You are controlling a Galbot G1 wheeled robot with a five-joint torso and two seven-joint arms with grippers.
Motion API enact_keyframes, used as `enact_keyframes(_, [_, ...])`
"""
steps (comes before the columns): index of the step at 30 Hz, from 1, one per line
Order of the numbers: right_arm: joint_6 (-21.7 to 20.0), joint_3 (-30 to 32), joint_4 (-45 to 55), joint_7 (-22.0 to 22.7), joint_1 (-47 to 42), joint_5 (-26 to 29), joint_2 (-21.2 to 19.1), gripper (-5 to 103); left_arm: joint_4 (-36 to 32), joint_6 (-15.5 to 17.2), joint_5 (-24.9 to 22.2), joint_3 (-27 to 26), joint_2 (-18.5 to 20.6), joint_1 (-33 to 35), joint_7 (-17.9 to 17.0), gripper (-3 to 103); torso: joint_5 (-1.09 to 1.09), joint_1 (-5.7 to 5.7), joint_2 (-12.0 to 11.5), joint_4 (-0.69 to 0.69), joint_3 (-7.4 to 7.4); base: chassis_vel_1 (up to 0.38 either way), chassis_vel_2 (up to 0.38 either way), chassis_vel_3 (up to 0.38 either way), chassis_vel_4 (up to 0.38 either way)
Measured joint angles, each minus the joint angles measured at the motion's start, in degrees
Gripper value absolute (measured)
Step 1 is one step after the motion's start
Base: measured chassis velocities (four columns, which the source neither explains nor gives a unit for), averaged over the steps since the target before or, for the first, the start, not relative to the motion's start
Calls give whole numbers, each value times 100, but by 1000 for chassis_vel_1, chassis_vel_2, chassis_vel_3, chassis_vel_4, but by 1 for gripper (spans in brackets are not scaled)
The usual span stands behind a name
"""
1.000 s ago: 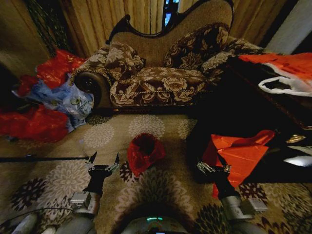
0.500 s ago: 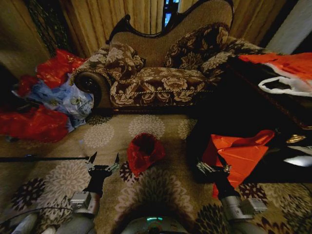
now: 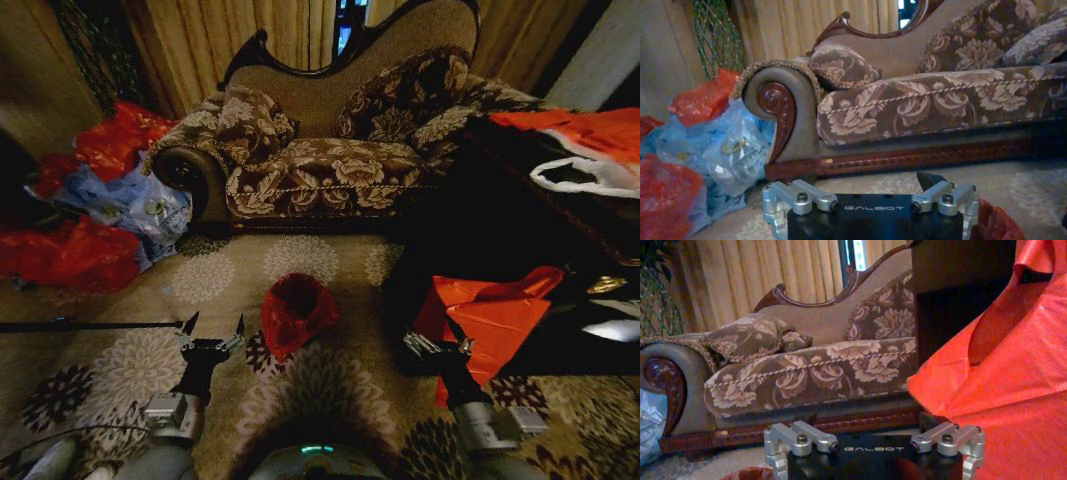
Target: Place a garbage bag over the trash bin.
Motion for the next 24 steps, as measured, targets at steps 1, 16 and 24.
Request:
enact_keyframes(1, [0,0,0,0,0,0,0,100,0,0,0,0,0,0,0,100,0,0,0,0,0,0,0,0,0])
enact_keyframes(16, [0,0,-1,-1,0,0,0,100,0,0,0,0,0,0,0,100,0,0,0,0,0,0,0,0,0])
enact_keyframes(24, [1,0,-1,-1,0,0,0,100,0,0,0,0,0,0,0,100,0,0,0,0,0,0,0,0,0])
